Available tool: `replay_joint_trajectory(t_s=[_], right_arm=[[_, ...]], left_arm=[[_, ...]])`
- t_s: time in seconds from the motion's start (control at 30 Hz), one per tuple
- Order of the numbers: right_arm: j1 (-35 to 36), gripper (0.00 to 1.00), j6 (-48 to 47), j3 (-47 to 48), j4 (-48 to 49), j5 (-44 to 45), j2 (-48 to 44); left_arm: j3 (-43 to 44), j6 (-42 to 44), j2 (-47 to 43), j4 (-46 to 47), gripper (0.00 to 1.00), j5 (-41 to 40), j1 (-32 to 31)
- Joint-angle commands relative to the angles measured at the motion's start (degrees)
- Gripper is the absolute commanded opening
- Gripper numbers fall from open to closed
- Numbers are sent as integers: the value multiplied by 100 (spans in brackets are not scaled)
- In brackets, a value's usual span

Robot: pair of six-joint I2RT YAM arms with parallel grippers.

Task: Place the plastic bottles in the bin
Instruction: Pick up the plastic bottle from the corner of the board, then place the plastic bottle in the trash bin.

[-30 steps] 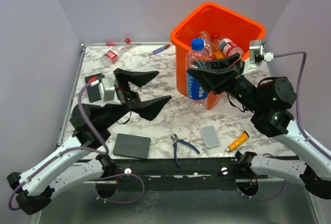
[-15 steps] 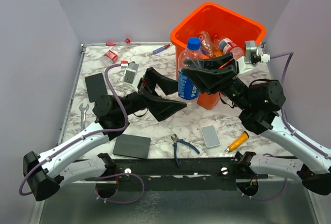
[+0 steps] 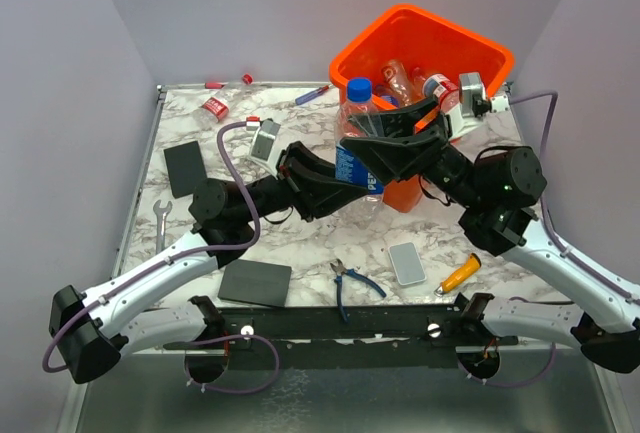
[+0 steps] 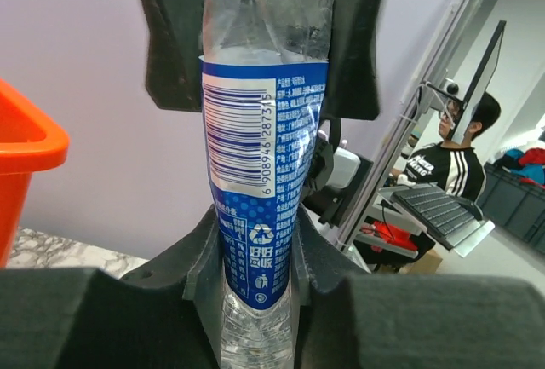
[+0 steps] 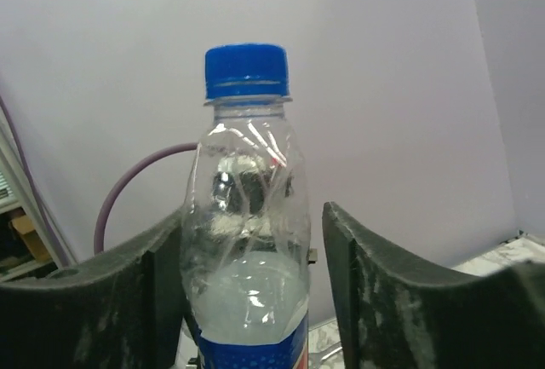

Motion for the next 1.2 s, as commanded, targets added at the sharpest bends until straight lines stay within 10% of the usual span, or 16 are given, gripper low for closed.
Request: replay_joint_trajectory(t_s=[0.0,0.2,0.53,0.8,1.1,1.17], right_arm=[[6,68,-337,359,-917,172,-188],[6,84,-933,1291,-2678,753,-318],[6,82,-1583,4142,-5682,686,947],[6,79,-1565,4304,-6262,1035,1214],[6,25,-1466,4091,-6075,1192,1074],[6,11,-1468,4040,-6020,1218,1031]], left_arm=[[-111,288,-198,36,18,149,-75],[-17,874,-326,-726,18,155,-76],[402,1819,-390,-2125,18,-34,-74],[408,1834,-390,-2190,17,-43,-75],[371,1825,-405,-2196,18,-68,-78],[340,1852,-434,-2196,39,-90,-78]])
